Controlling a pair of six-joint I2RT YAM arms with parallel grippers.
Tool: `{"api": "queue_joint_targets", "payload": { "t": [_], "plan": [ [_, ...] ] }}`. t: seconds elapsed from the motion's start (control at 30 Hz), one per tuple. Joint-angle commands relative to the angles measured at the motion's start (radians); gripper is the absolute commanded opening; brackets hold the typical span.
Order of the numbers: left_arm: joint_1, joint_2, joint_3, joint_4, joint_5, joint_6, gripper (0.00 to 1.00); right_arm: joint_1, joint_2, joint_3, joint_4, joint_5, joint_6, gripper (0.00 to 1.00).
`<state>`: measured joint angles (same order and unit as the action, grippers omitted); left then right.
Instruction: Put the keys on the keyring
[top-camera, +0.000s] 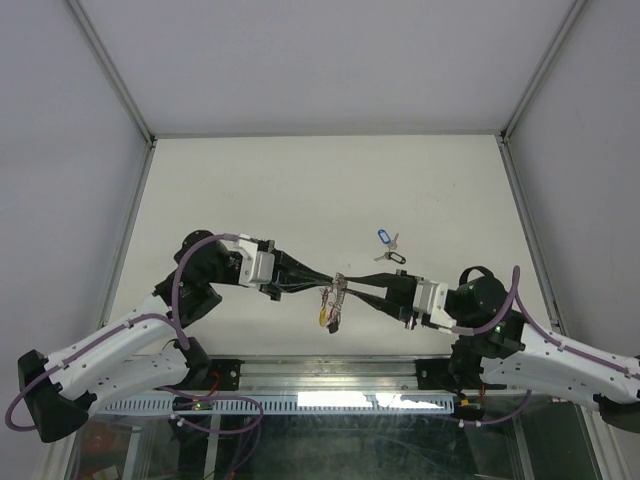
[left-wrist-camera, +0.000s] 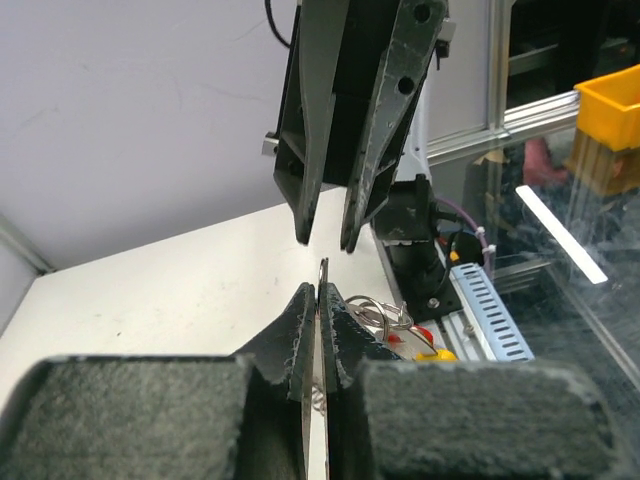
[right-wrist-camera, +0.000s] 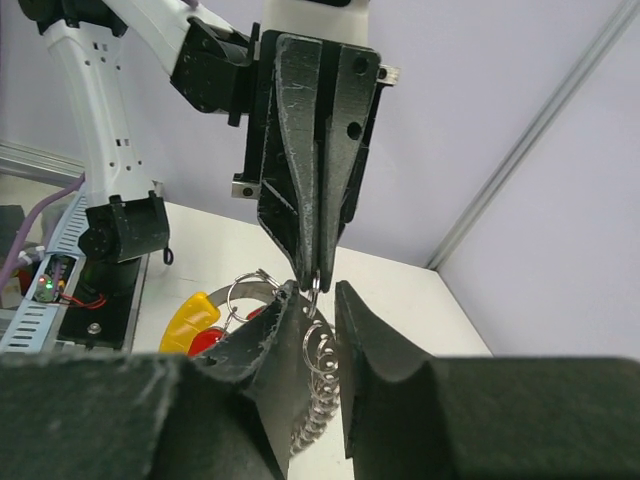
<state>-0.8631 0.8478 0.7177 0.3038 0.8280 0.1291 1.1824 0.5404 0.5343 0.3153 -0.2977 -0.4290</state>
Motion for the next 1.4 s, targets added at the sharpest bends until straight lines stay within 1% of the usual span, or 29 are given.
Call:
{"api": "queue_joint_targets", "payload": {
  "t": [0.0, 0.13, 0.27, 0.47, 0.67, 0.73, 0.8, 0.83, 0.93, 1.13, 1.17, 1.2, 1.27, 1.3, 1.37],
  "plan": [
    [0.001, -0.026, 0.117, -0.199, -0.046, 0.184, 0.00, 0.002, -0.028, 0.090, -0.133, 0.080, -0.044, 0.24],
    [0.001, -0.003, 0.188, -0.333, -0.060, 0.265, 0.00, 0.002, -0.014, 0.143, -0.249, 0.131, -0.033, 0.24],
    [0.001, 0.022, 0.228, -0.409, -0.066, 0.315, 0.00, 0.002, 0.034, 0.199, -0.322, 0.142, 0.010, 0.26],
    [0.001, 0.036, 0.237, -0.425, -0.062, 0.328, 0.00, 0.002, 0.103, 0.243, -0.343, 0.119, 0.044, 0.30],
    [0.001, 0.037, 0.237, -0.426, -0.058, 0.322, 0.00, 0.002, 0.167, 0.234, -0.319, 0.118, 0.024, 0.30],
    [0.000, 0.035, 0.235, -0.426, -0.058, 0.322, 0.00, 0.002, 0.179, 0.229, -0.314, 0.129, 0.018, 0.29],
    [0.001, 0.032, 0.233, -0.425, -0.059, 0.322, 0.00, 0.002, 0.183, 0.223, -0.310, 0.140, 0.017, 0.23],
    [0.001, 0.030, 0.232, -0.425, -0.059, 0.323, 0.00, 0.002, 0.184, 0.221, -0.309, 0.144, 0.016, 0.18],
    [0.001, 0.027, 0.228, -0.426, -0.058, 0.323, 0.00, 0.002, 0.181, 0.218, -0.306, 0.151, 0.014, 0.00],
    [0.000, 0.019, 0.229, -0.423, -0.055, 0.311, 0.00, 0.002, 0.153, 0.204, -0.304, 0.173, -0.015, 0.00],
    [0.001, 0.013, 0.228, -0.420, -0.054, 0.307, 0.05, 0.002, 0.145, 0.199, -0.303, 0.177, -0.027, 0.00],
    [0.001, 0.005, 0.221, -0.414, -0.052, 0.301, 0.14, 0.003, 0.138, 0.192, -0.303, 0.181, -0.044, 0.00],
    [0.001, -0.017, 0.205, -0.385, -0.054, 0.281, 0.25, 0.002, 0.121, 0.176, -0.298, 0.190, -0.074, 0.00],
    [0.001, -0.026, 0.197, -0.371, -0.058, 0.271, 0.28, 0.002, 0.114, 0.170, -0.293, 0.191, -0.086, 0.00],
    [0.001, -0.041, 0.181, -0.352, -0.072, 0.253, 0.30, 0.002, 0.106, 0.164, -0.286, 0.192, -0.105, 0.00]
  ]
}}
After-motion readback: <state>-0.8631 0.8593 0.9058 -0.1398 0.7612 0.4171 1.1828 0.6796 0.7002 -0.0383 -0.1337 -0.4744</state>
